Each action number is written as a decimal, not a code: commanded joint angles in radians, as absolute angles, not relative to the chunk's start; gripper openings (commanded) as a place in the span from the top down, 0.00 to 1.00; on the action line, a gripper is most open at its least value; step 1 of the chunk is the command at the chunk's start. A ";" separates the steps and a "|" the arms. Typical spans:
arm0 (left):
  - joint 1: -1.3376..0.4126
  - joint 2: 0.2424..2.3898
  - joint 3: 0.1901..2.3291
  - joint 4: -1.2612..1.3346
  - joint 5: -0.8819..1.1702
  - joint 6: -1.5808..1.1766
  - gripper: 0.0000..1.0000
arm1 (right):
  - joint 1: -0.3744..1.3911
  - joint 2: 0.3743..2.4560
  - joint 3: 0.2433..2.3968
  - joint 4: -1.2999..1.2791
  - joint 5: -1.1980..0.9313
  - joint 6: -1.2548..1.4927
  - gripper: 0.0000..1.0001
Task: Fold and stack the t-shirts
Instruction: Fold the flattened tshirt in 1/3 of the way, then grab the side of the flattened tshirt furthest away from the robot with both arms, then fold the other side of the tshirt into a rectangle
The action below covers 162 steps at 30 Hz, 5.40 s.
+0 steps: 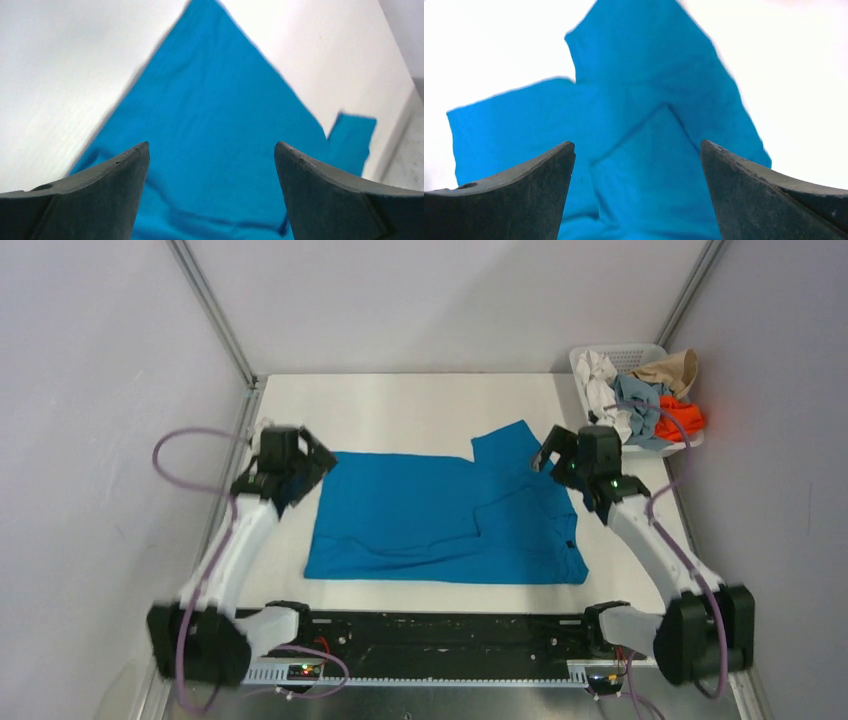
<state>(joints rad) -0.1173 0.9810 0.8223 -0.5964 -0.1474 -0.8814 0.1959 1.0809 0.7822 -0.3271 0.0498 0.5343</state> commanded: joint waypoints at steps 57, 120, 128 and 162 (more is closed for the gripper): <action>-0.057 2.129 1.684 -0.719 0.077 -0.377 0.72 | 0.184 1.918 1.466 -0.305 -0.011 0.376 0.00; -0.192 1.522 1.071 -0.441 0.014 -0.280 1.00 | 0.480 1.441 1.081 -0.601 0.263 0.316 1.00; -0.204 1.390 0.929 -0.417 -0.043 -0.299 1.00 | 0.498 1.270 0.940 -0.729 0.338 0.366 1.00; -0.209 1.034 0.667 -0.588 -0.345 -0.725 0.33 | 0.641 1.030 0.706 -1.059 0.331 0.874 0.40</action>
